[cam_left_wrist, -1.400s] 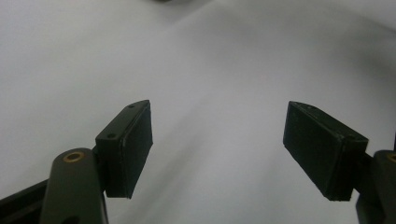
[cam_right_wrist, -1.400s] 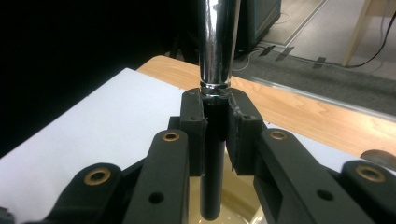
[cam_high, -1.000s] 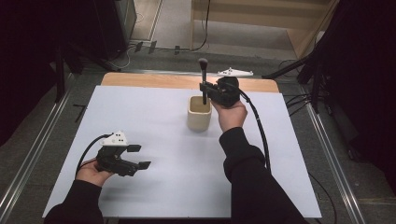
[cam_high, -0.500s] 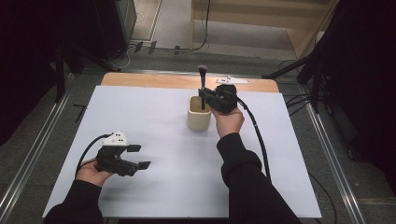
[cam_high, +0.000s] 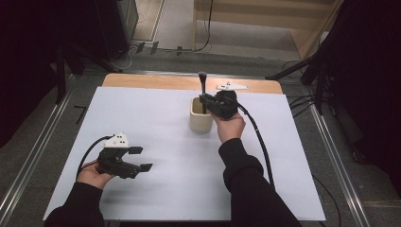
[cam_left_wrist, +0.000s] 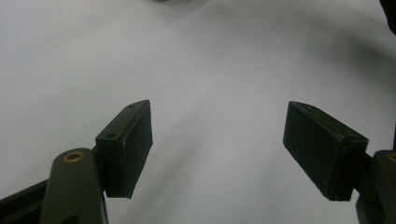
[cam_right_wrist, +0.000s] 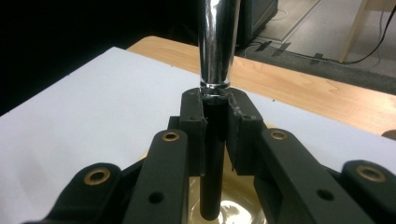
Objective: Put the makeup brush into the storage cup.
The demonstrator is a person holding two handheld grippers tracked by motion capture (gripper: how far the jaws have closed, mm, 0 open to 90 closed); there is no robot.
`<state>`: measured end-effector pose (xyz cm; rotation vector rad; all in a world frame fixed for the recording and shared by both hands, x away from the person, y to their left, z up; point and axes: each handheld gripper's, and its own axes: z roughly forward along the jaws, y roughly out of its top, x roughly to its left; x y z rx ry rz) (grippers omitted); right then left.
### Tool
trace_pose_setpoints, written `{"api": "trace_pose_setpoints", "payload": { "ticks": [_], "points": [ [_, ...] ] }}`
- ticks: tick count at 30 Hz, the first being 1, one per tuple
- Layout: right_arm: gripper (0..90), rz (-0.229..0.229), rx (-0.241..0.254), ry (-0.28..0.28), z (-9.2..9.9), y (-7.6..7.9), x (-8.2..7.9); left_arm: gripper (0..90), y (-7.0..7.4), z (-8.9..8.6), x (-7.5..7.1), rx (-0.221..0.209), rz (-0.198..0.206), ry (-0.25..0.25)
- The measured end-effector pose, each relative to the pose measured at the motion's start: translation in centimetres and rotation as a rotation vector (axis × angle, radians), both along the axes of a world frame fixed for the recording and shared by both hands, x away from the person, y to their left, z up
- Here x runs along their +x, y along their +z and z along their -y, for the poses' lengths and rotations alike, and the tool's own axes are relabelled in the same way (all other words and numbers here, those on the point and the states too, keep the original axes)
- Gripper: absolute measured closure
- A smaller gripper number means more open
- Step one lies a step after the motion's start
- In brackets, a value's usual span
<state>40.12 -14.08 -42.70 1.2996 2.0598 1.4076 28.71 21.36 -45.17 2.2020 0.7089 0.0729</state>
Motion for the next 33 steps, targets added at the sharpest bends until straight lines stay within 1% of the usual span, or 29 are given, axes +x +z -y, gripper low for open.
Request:
{"api": "trace_pose_setpoints", "payload": {
  "ticks": [7,17,20,30,31,33],
  "points": [
    [79.4,-0.018,0.001,0.001,0.18,-0.70,-0.15,24.6,0.01,0.05,-0.01,0.004,-0.001,0.000],
    [79.4,-0.017,-0.008,0.011,0.10,-0.65,-0.26,24.6,0.01,-0.01,0.01,0.000,0.000,0.000],
    [79.3,-0.003,-0.037,0.012,-0.10,-0.56,-0.43,24.6,0.01,-0.01,0.01,0.001,0.000,-0.001],
    [79.1,-0.016,-0.032,0.014,-0.06,-0.58,-0.41,24.6,0.01,-0.03,0.03,0.000,0.000,-0.001],
    [78.7,-0.015,-0.030,0.016,-0.02,-0.55,-0.40,24.6,0.02,-0.04,0.03,0.000,0.000,-0.002],
    [70.5,-0.007,-0.017,0.030,0.04,-0.41,-0.44,24.6,0.03,-0.04,0.02,-0.002,0.000,-0.001]
  ]
}}
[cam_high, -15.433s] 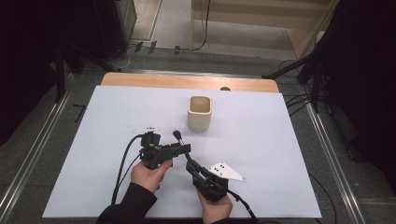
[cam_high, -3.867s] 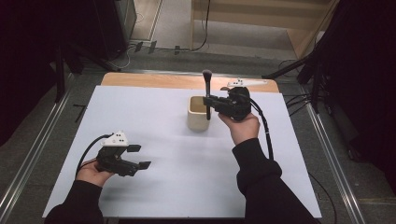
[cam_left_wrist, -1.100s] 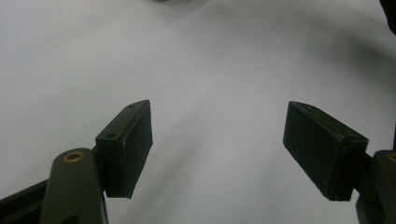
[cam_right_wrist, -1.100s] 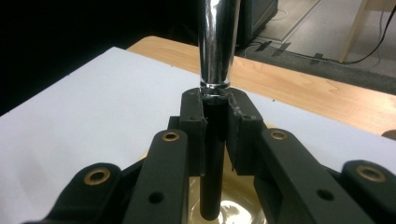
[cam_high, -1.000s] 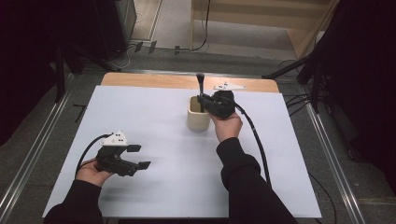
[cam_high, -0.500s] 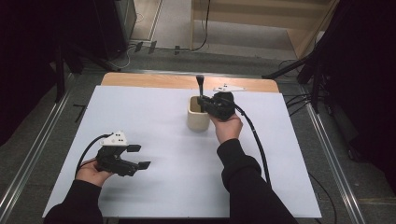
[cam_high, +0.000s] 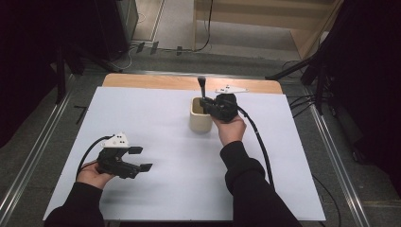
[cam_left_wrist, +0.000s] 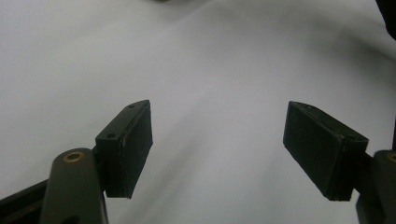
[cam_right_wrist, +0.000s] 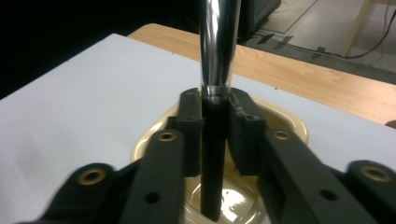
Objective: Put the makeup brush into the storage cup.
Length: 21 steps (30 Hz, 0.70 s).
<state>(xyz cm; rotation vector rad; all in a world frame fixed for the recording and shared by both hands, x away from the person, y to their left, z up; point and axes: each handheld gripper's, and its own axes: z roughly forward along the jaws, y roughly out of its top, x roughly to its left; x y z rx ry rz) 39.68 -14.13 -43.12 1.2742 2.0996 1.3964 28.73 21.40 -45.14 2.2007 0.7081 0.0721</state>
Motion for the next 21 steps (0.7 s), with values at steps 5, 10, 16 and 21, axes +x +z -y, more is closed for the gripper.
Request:
{"api": "trace_pose_setpoints", "payload": {
  "ticks": [5,10,16,21],
  "points": [
    [39.3,0.071,-0.008,0.021,-0.2,0.8,-0.7,24.6,0.1,0.0,0.0,-0.005,0.003,0.004],
    [27.6,0.004,-0.005,0.028,0.1,0.9,-0.7,24.6,0.1,0.0,0.0,-0.003,0.002,0.005],
    [23.1,-0.024,-0.026,0.058,0.3,1.3,-1.2,24.6,0.0,-0.1,0.0,0.000,0.002,0.005],
    [19.6,-0.037,-0.027,0.110,0.1,1.7,-1.9,24.6,0.0,-0.1,0.0,0.002,0.000,0.004]
  ]
}}
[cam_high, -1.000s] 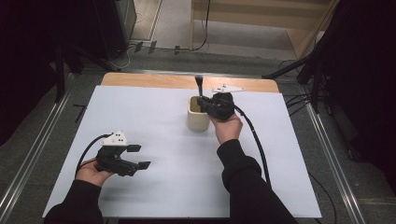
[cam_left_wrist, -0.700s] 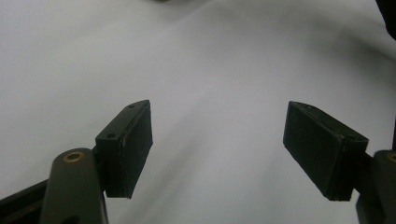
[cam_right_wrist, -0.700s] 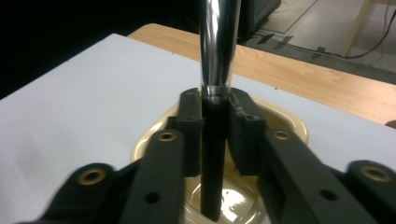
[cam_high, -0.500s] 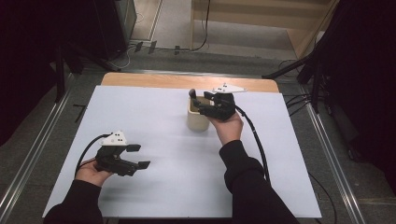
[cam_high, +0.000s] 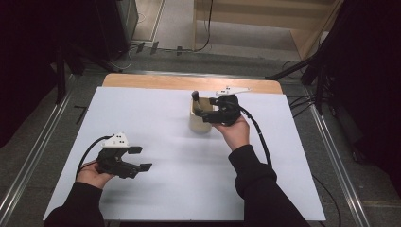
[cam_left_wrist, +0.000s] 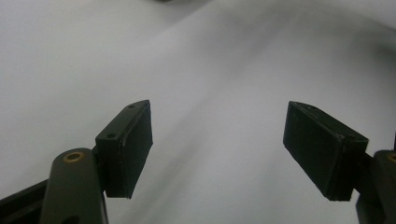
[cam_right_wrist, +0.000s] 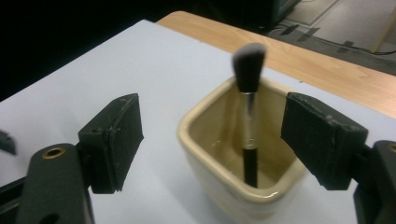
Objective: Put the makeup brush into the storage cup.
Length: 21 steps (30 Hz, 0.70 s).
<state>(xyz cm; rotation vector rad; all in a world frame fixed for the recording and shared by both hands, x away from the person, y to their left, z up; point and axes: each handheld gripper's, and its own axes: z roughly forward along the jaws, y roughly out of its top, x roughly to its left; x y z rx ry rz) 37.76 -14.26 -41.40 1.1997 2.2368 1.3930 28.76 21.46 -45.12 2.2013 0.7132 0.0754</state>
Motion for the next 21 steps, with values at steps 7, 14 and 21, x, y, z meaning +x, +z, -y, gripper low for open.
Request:
{"api": "trace_pose_setpoints", "payload": {
  "ticks": [7,14,21],
  "points": [
    [19.5,-0.028,-0.001,0.055,-0.3,0.2,-1.0,24.6,0.0,0.0,0.0,-0.001,0.000,0.001],
    [19.6,-0.039,-0.018,0.078,0.1,0.2,-1.8,24.6,0.0,0.0,0.0,0.000,-0.001,0.001],
    [19.8,-0.059,-0.025,0.115,0.3,-0.4,-2.7,24.6,0.0,-0.1,0.1,0.002,-0.002,0.001]
  ]
}}
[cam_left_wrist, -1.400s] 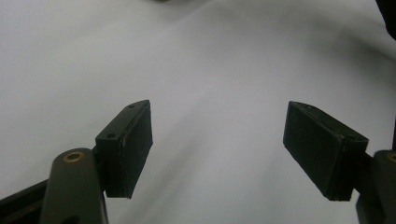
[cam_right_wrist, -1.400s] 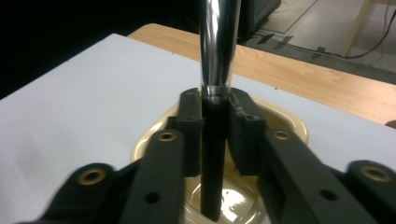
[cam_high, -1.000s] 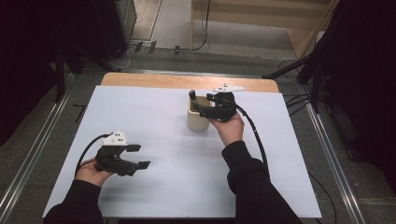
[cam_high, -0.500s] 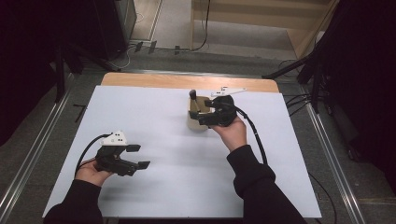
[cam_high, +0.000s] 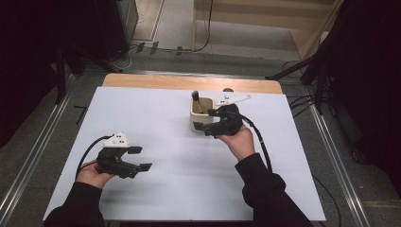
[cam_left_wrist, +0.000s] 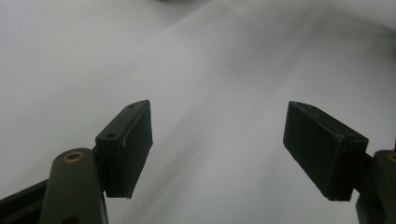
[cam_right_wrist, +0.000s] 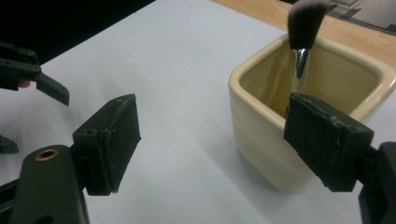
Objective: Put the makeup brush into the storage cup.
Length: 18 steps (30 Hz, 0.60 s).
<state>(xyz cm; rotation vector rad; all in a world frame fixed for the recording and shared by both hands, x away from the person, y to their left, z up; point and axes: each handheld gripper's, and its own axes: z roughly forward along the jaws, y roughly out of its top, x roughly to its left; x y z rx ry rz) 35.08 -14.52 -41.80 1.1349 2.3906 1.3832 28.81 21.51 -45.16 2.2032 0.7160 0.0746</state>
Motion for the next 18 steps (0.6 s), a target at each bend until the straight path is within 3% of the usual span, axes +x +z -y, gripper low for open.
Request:
{"api": "trace_pose_setpoints", "payload": {
  "ticks": [11,18],
  "points": [
    [20.8,-0.024,-0.008,0.052,0.2,-0.7,-1.4,24.6,0.0,0.0,0.0,0.001,0.000,0.000],
    [20.9,-0.024,0.014,0.073,0.3,-1.1,-2.1,24.6,0.0,0.0,0.0,0.004,-0.001,-0.002]
  ]
}}
